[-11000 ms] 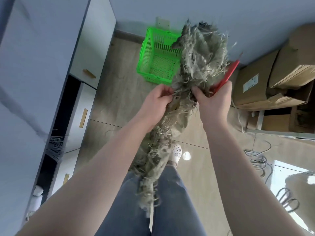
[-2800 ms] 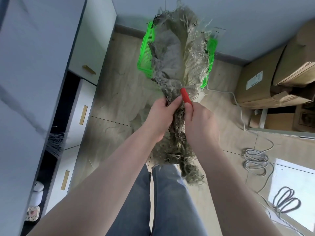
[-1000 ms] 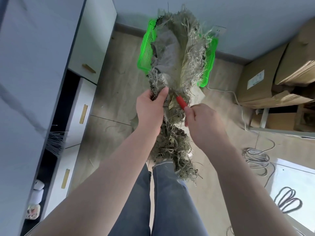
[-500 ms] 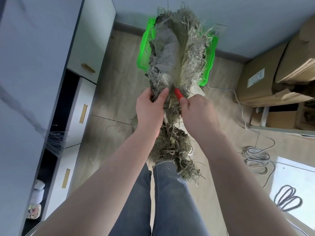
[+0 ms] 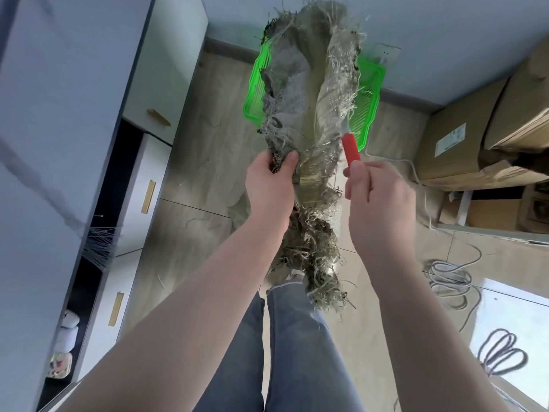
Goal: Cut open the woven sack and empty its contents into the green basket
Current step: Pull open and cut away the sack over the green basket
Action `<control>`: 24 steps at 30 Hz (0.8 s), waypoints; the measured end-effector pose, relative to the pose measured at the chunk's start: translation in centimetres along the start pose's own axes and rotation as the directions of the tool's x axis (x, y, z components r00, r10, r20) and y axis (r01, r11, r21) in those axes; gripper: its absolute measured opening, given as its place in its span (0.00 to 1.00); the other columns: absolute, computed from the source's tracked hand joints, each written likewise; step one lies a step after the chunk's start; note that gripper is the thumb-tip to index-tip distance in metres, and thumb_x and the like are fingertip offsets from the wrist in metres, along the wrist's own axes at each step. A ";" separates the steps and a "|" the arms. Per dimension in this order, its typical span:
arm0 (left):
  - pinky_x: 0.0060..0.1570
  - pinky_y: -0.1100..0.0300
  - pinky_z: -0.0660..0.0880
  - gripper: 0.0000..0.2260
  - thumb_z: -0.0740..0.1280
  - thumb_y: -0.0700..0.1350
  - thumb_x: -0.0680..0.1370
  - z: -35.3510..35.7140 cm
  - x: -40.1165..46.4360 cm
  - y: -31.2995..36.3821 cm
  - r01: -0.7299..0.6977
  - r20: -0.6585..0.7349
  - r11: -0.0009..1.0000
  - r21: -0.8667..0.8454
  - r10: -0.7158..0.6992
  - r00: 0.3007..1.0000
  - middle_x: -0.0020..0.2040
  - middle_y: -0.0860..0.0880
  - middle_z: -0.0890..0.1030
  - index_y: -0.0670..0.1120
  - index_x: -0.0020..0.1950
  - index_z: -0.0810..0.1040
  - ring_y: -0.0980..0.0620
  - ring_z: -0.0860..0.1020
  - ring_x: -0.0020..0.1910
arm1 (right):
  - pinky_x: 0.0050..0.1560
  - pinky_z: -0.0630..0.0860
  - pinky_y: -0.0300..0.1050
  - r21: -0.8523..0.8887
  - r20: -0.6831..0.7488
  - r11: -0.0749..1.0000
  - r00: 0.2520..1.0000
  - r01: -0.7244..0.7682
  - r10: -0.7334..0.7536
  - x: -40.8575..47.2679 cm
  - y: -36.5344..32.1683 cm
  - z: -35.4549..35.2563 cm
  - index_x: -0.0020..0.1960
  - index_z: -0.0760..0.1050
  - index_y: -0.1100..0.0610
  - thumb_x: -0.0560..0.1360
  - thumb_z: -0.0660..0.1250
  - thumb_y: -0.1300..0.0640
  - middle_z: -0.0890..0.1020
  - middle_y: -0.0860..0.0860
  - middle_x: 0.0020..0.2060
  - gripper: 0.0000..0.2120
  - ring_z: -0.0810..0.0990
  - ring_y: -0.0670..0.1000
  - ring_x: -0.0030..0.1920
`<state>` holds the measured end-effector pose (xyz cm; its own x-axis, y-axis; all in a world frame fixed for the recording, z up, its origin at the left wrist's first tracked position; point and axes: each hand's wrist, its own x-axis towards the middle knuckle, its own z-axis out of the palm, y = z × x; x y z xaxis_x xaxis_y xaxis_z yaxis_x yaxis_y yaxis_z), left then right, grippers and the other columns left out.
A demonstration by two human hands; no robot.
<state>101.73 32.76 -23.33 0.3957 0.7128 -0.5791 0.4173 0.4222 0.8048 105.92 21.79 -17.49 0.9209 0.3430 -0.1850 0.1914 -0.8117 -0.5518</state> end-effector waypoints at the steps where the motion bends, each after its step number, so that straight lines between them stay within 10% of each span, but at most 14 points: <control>1: 0.55 0.50 0.79 0.03 0.69 0.43 0.77 0.4 0.0 0.1 -0.006 0.008 1.000 0.012 0.006 1.000 0.47 0.52 0.85 0.51 0.49 0.80 0.52 0.83 0.49 | 0.34 0.65 0.38 0.020 -0.017 1.000 1.000 0.005 -0.005 -0.2 0.1 0.0 0.39 0.76 0.59 0.83 0.54 0.53 0.81 0.51 0.50 0.19 0.75 0.52 0.39; 7: 0.49 0.56 0.76 0.02 0.67 0.45 0.78 -1.4 1.2 -0.6 0.139 -0.166 0.990 -0.005 -0.138 0.976 0.41 0.55 0.82 0.49 0.48 0.80 0.55 0.80 0.42 | 0.31 0.75 0.51 0.445 -0.284 0.895 0.942 -0.034 0.177 2.8 0.3 -5.6 0.29 0.72 0.47 0.77 0.51 0.41 0.81 0.47 0.31 0.22 0.78 0.49 0.28; 12: 0.42 0.64 0.74 0.05 0.67 0.45 0.79 -0.4 -0.7 0.9 0.065 0.058 0.997 -0.045 -0.062 0.996 0.39 0.53 0.82 0.49 0.43 0.79 0.56 0.79 0.39 | 0.40 0.80 0.56 0.280 0.108 0.932 0.972 -0.232 0.209 4.3 -0.5 -1.9 0.40 0.73 0.52 0.81 0.56 0.44 0.82 0.52 0.39 0.17 0.81 0.53 0.38; 15: 0.53 0.53 0.80 0.05 0.68 0.42 0.78 -0.1 -1.0 1.4 0.072 0.091 0.987 -0.144 -0.059 0.994 0.49 0.47 0.85 0.45 0.53 0.81 0.49 0.83 0.50 | 0.32 0.63 0.43 0.170 0.207 0.948 0.950 -0.269 0.232 3.3 -0.1 2.7 0.44 0.67 0.54 0.75 0.66 0.40 0.74 0.47 0.37 0.18 0.73 0.50 0.37; 24: 0.55 0.45 0.79 0.06 0.65 0.43 0.79 -4.5 1.9 0.1 0.044 -0.199 0.979 -0.198 -0.084 0.976 0.48 0.47 0.85 0.51 0.45 0.80 0.47 0.84 0.49 | 0.31 0.79 0.41 0.649 0.009 0.650 0.858 -0.396 0.514 3.9 2.6 2.6 0.41 0.63 0.56 0.73 0.66 0.70 0.73 0.51 0.36 0.14 0.78 0.47 0.29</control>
<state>98.89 36.67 -23.78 0.1886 0.7720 -0.6070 0.2635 0.5556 0.7886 109.15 22.24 -21.82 0.8854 -0.1184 -0.4496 -0.4605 -0.3562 -0.8130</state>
